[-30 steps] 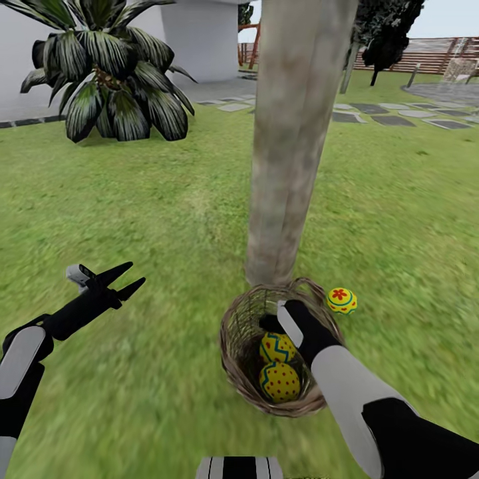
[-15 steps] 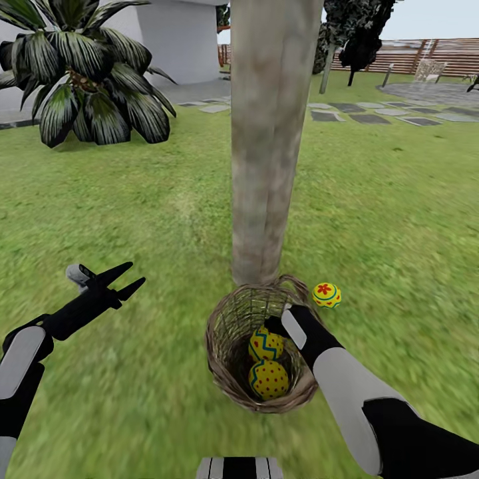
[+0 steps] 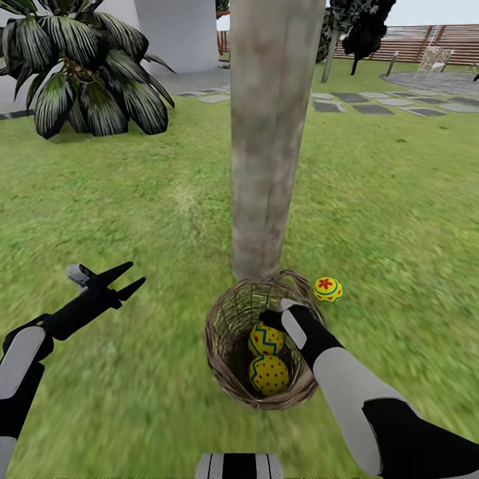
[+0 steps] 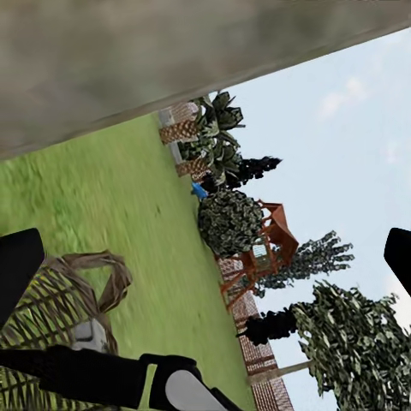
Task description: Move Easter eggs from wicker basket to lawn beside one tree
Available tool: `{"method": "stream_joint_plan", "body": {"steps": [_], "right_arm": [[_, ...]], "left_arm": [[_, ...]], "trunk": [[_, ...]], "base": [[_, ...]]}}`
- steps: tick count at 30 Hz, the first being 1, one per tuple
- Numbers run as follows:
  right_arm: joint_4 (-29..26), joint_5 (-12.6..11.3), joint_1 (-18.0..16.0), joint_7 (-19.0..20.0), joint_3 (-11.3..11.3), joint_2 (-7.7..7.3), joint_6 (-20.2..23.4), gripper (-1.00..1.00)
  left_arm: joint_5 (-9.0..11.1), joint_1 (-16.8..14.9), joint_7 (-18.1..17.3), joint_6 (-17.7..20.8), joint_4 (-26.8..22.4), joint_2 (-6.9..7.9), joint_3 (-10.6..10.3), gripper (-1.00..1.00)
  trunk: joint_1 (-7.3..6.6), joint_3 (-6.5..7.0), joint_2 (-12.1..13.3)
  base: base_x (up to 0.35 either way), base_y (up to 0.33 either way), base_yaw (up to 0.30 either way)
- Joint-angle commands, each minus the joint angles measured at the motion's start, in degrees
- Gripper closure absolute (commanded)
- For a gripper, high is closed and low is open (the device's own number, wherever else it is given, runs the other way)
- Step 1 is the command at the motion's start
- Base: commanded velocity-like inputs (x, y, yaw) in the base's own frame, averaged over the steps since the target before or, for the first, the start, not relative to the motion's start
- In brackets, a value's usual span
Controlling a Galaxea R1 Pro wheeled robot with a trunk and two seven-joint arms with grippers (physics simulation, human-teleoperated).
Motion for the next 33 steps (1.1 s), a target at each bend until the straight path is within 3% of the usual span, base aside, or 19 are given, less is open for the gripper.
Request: {"method": "stream_joint_plan", "body": {"steps": [1,21,33], "right_arm": [[-0.1,-0.6,0.0,-0.5,0.2,-0.02,0.2,-1.0],[-0.3,-0.5,0.0,-0.5,0.2,-0.13,0.1,-1.0],[-0.2,-0.5,0.0,-0.1,0.4,-0.22,-3.9,-1.0]], "left_arm": [[0.0,0.0,-0.1,0.3,0.0,0.0,0.1,-1.0],[0.1,0.0,-0.1,0.3,-0.1,-0.04,0.0,-1.0],[0.1,0.0,-0.2,0.3,-0.1,0.0,0.1,-1.0]], "trunk": [[0.01,-0.27,0.0],[0.19,-1.82,-0.1],[0.29,-2.71,-0.2]], "base": [[0.0,0.0,0.0],[0.0,0.0,0.0],[0.0,0.0,0.0]]}}
